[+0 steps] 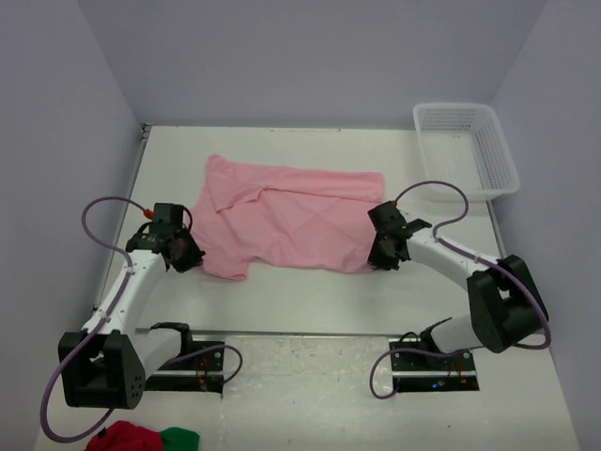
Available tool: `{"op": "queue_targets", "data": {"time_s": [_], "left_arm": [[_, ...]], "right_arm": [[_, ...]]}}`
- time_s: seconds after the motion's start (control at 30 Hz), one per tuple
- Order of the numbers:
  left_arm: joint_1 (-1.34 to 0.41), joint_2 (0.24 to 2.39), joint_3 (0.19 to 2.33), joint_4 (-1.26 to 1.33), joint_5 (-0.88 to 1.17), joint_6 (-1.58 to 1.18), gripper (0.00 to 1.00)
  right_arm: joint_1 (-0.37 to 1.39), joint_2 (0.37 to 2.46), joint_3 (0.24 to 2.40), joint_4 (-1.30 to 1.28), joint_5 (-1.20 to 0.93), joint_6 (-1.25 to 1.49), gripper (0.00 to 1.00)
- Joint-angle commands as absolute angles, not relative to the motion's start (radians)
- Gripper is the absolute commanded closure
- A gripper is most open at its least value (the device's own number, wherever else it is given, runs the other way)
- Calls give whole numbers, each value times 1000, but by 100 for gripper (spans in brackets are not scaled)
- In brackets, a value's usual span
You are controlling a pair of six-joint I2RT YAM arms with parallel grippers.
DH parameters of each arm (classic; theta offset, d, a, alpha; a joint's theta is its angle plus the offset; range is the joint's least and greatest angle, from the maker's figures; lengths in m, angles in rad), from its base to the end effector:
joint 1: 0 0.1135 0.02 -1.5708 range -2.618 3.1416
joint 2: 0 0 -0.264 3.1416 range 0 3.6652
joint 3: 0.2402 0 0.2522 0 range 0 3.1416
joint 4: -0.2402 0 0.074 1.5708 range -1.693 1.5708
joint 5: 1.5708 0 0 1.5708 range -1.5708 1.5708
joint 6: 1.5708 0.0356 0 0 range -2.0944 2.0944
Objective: Fold and stack the t-shirts
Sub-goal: Grap the side of the flattened tshirt closest away from the robot with both arms, then fold the other side of the tshirt into a rectangle
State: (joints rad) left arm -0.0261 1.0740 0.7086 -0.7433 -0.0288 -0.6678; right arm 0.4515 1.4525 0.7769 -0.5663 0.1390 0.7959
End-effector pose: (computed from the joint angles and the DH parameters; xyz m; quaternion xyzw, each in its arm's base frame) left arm 0.1932 -0.0040 0.2160 -0.3101 0.9226 -0.0647 0.2201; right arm 0.2296 0.1059 0.1659 0.1798 0.9676 0.0398 0.1726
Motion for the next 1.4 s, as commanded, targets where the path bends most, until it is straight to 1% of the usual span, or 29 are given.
{"op": "queue_targets", "data": {"time_s": [0.0,0.13,0.27,0.5,0.67,0.8,0.97,1.1,1.37], "left_arm": [[-14,1034,741,-756,-26,-657,100],[-11,977,790,-801,-41,-667,100],[-11,940,793,-825,-25,-673,100],[-11,884,813,-897,-52,-683,100],[-11,845,879,-946,-106,-683,100],[-11,847,902,-887,-80,-658,100],[-11,943,917,-799,-5,-611,100],[-12,1083,957,-706,66,-580,100],[-12,1285,1115,-641,46,-531,100]], "right_arm": [[453,1343,778,-598,172,784,100],[451,1223,778,-673,193,772,100],[453,1140,787,-727,210,752,100],[453,1094,775,-778,222,744,100],[453,1075,785,-804,248,772,100],[453,1084,790,-795,247,764,100],[451,1143,837,-778,250,735,100],[451,1244,902,-767,264,716,100],[420,1397,1037,-764,276,692,100]]}}
